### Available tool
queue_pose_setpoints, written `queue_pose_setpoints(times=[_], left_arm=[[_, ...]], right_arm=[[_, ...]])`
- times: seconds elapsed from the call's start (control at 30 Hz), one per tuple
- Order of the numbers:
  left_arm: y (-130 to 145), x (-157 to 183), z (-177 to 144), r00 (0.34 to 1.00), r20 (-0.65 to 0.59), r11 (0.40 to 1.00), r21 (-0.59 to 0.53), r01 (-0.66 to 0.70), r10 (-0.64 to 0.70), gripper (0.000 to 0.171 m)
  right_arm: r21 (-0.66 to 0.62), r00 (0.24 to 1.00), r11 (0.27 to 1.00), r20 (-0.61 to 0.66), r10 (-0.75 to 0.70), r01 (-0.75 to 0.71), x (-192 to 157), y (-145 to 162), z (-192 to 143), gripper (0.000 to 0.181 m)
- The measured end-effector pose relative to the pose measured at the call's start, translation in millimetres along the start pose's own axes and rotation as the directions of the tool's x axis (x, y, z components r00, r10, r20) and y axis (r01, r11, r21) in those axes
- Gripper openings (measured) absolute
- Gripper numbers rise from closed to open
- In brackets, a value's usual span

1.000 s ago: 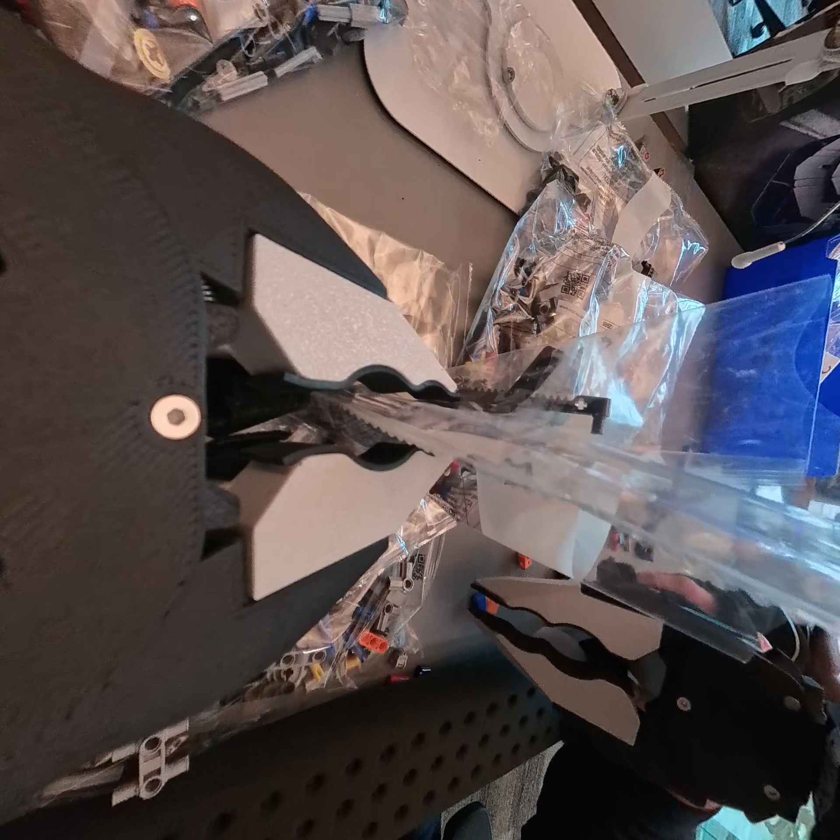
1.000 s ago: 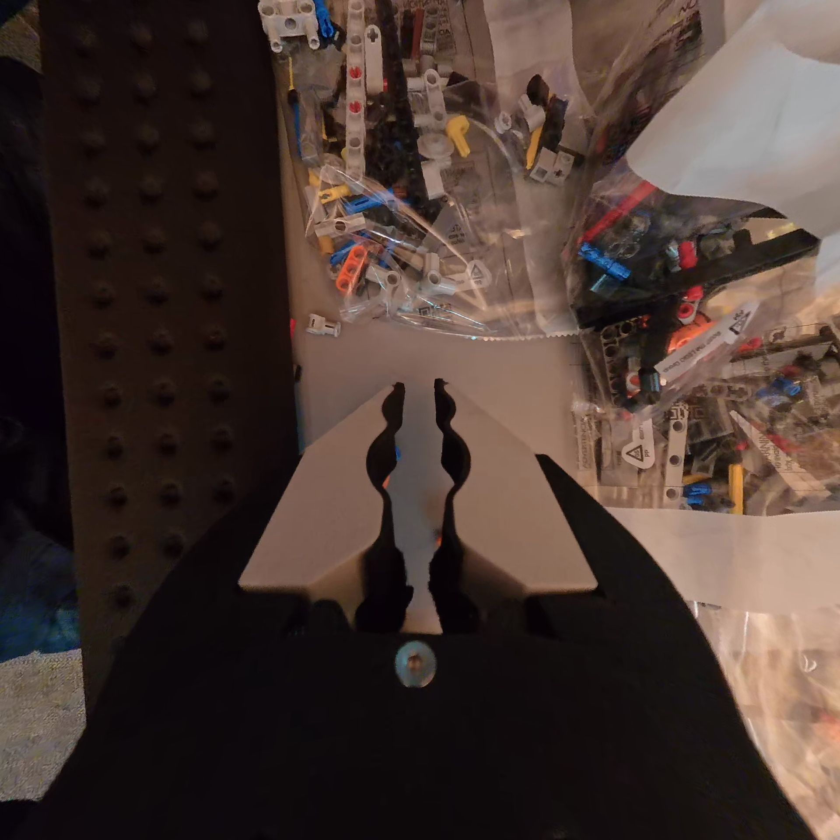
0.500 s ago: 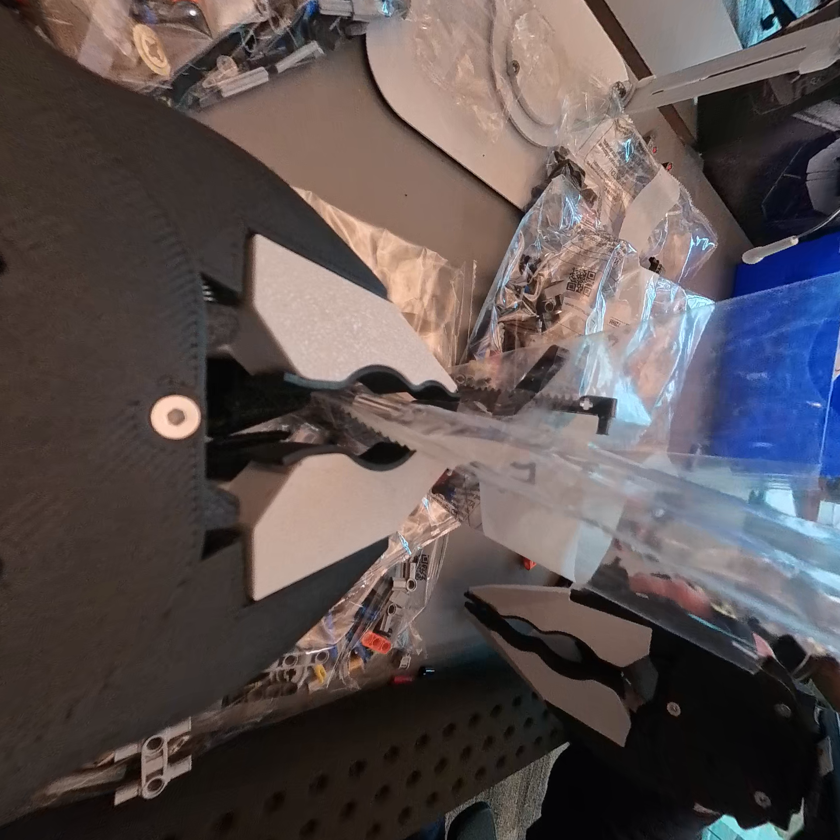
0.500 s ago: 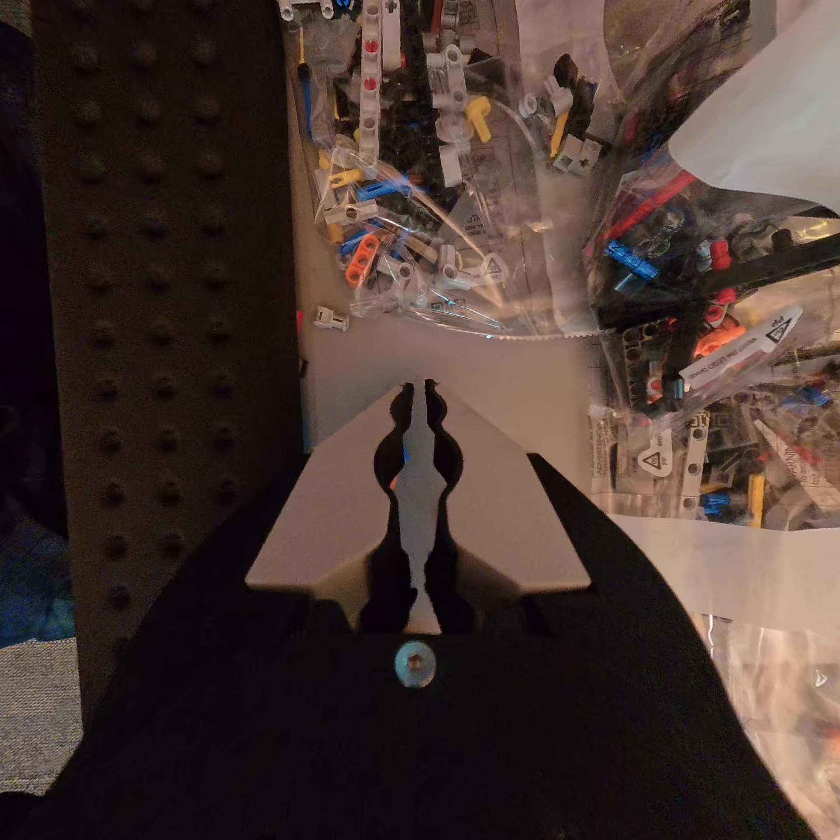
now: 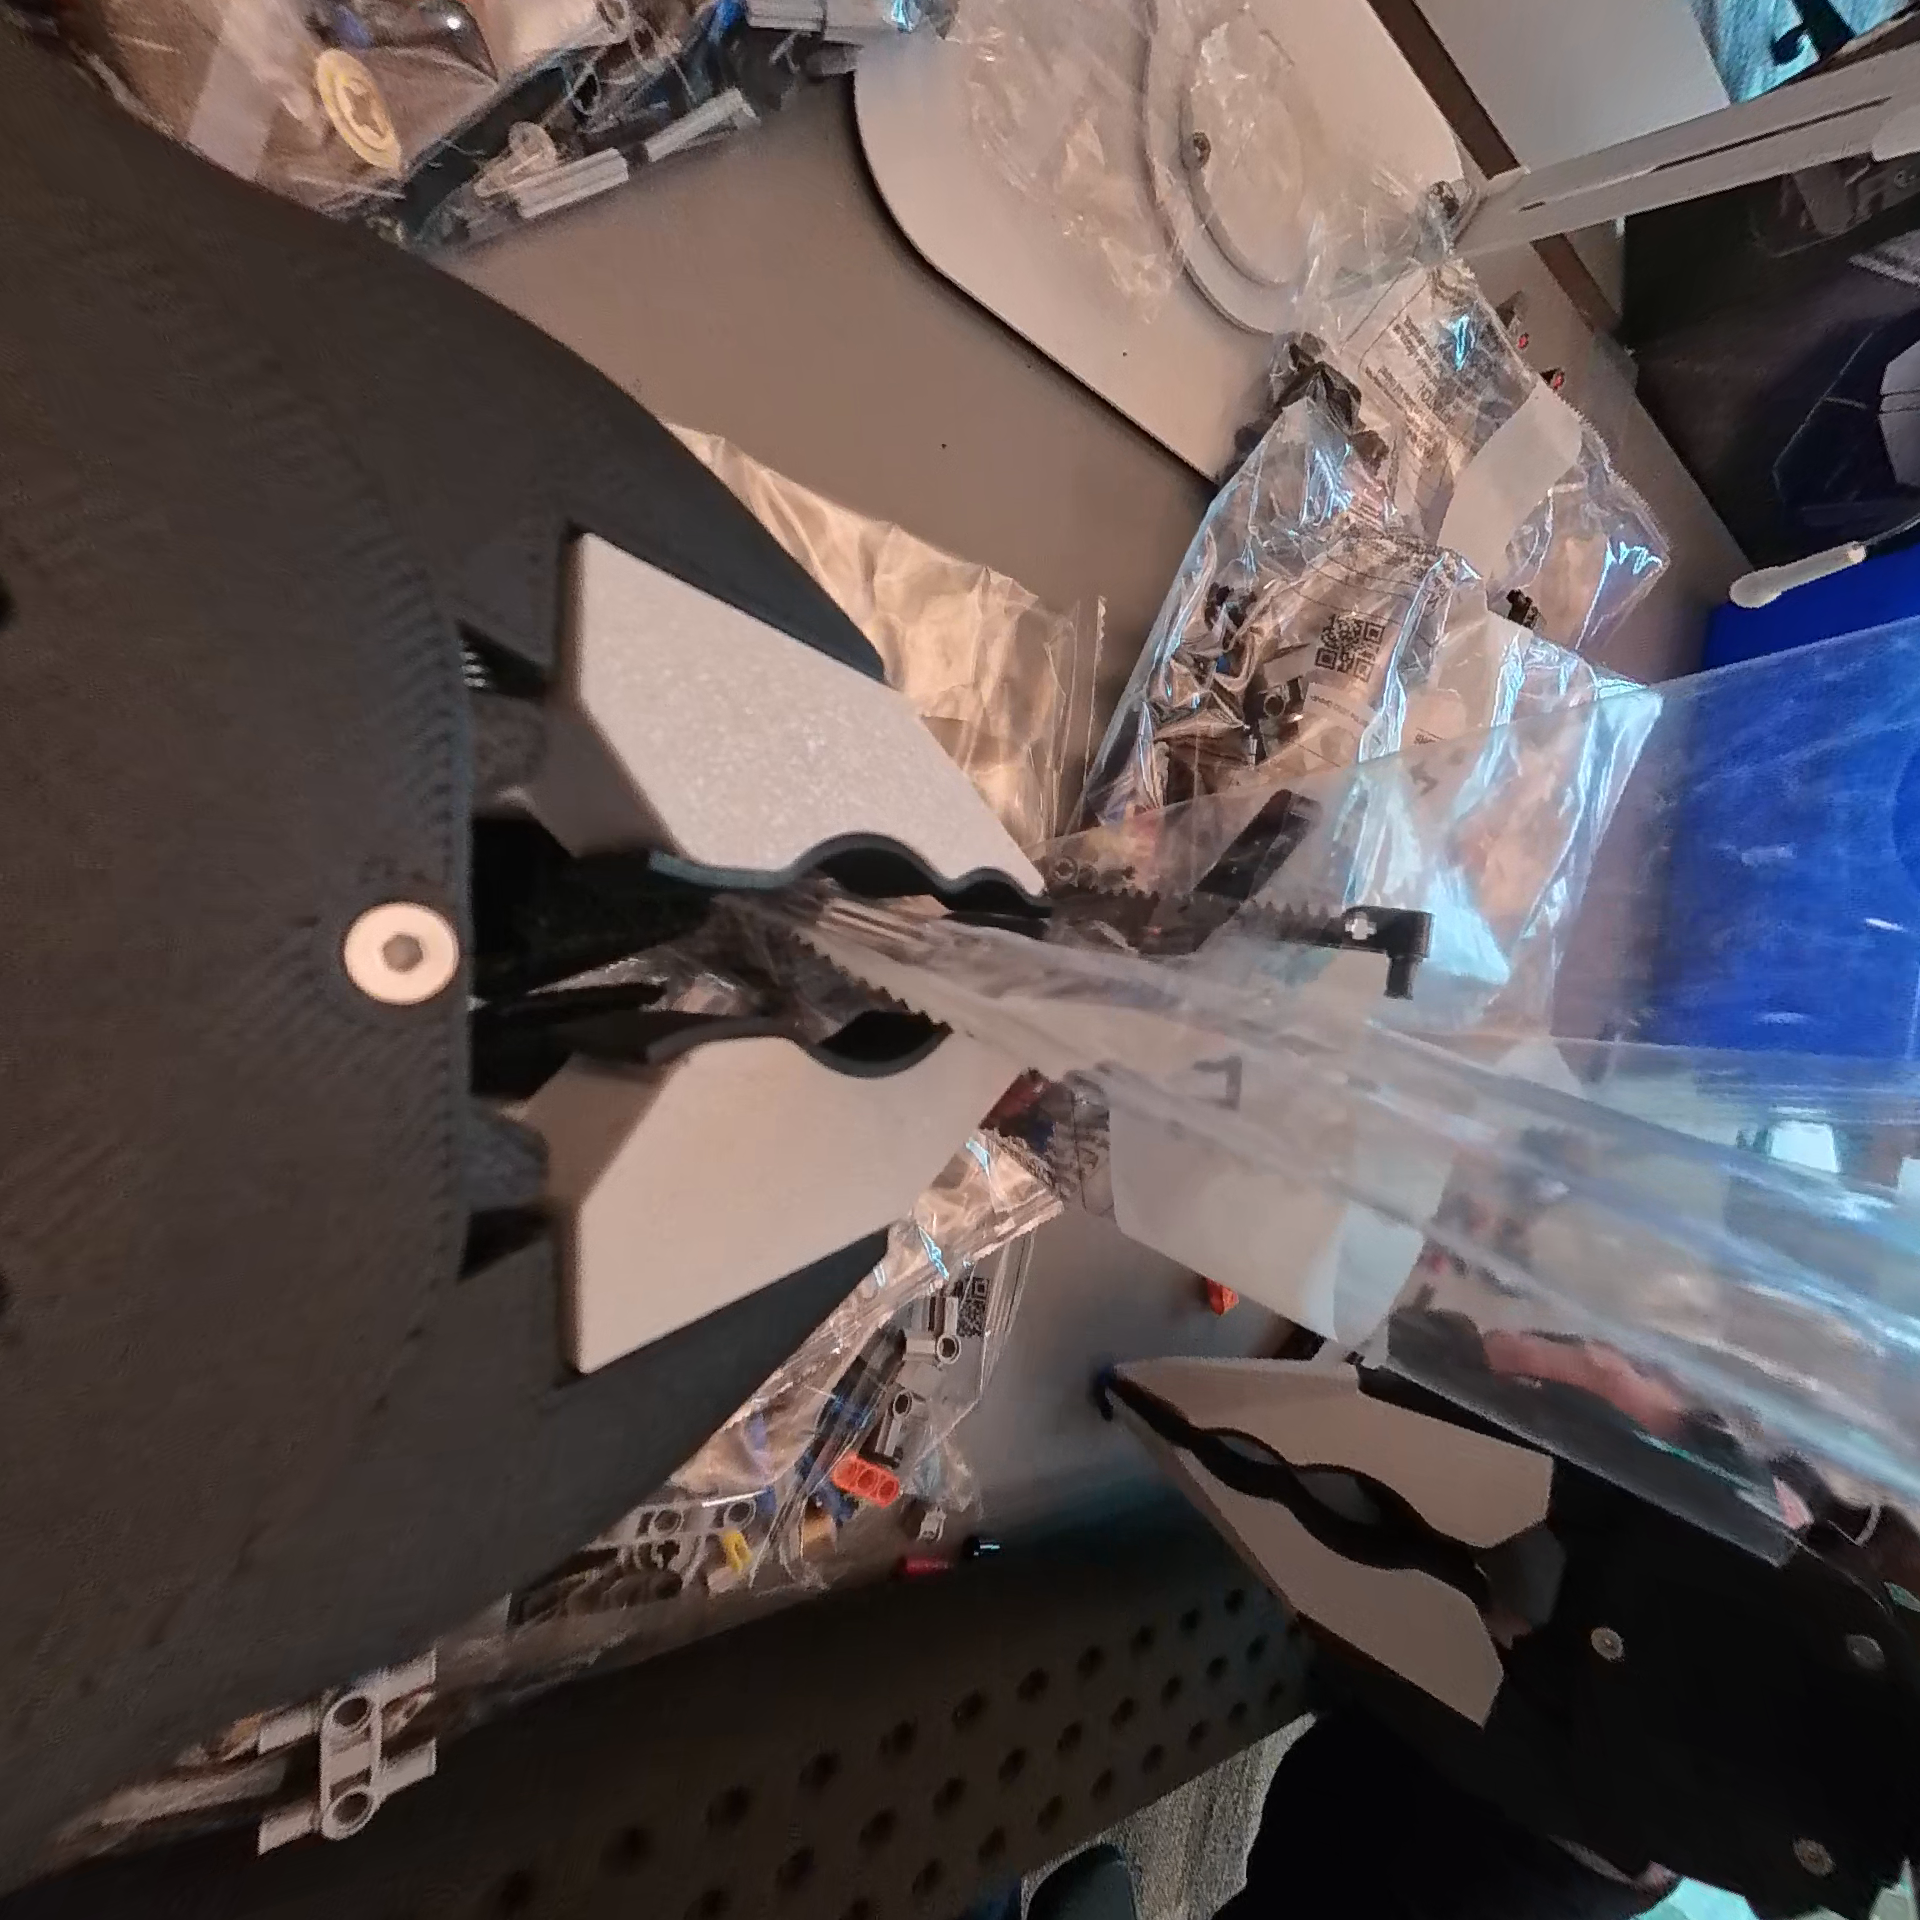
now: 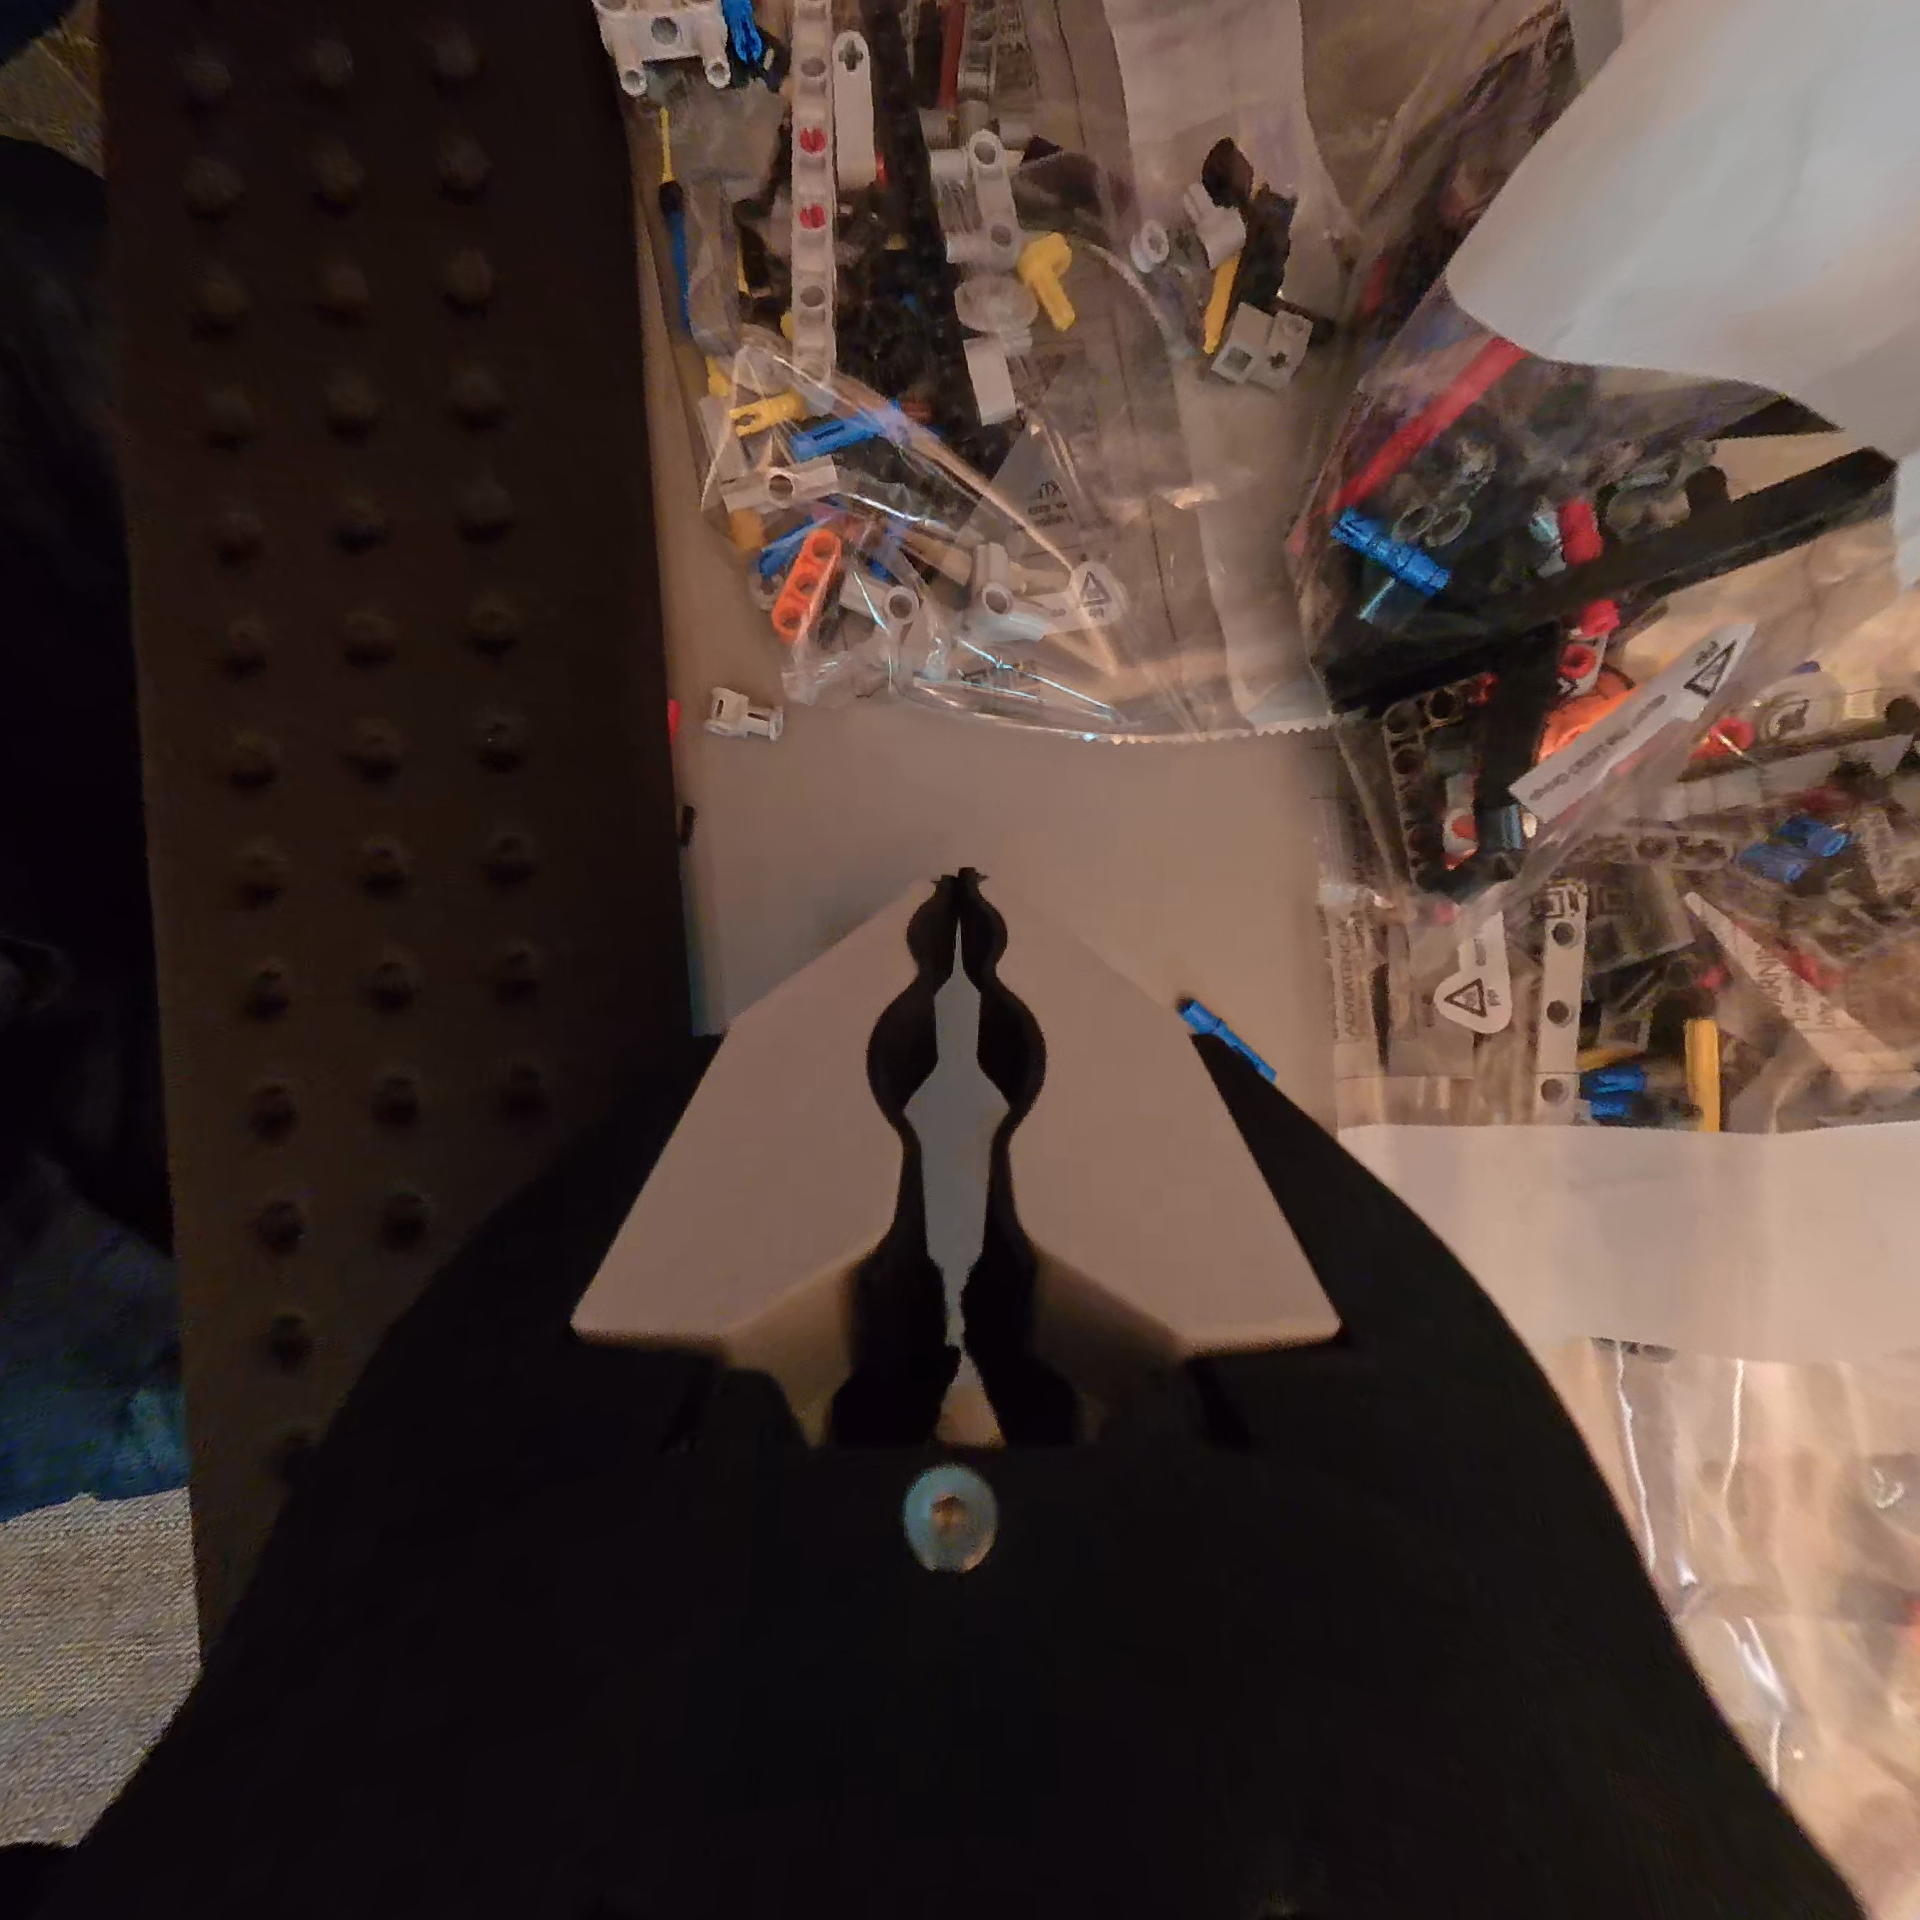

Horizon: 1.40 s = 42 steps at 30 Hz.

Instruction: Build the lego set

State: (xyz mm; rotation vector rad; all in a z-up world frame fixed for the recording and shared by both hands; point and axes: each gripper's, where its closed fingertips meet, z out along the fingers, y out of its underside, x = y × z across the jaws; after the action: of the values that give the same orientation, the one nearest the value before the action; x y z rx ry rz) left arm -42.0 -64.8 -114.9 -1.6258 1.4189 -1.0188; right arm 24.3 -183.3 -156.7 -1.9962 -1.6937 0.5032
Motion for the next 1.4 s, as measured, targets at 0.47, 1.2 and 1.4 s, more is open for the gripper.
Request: queue_pose_setpoints(times=[0.47, 1.2, 1.4], left_arm=[[2, 0, 1, 1.0, 0.001, 1.0, -0.01, 0.008, -0.008, 0.016], [6, -3, 3, 1.0, 0.001, 1.0, -0.02, 0.02, -0.02, 0.018], [6, -3, 3, 1.0, 0.001, 1.0, -0.023, 0.019, -0.019, 0.018]], right_arm=[[0.022, 1.0, 1.0, 0.027, -0.003, 0.002, -4, -2, -3, 0.0], [0.057, 0.997, 0.997, -0.062, 0.053, -0.049, 20, 0, -18, 0.0], [0.056, 0.995, 0.997, -0.078, 0.054, -0.05, 24, 1, -16, 0.01]])
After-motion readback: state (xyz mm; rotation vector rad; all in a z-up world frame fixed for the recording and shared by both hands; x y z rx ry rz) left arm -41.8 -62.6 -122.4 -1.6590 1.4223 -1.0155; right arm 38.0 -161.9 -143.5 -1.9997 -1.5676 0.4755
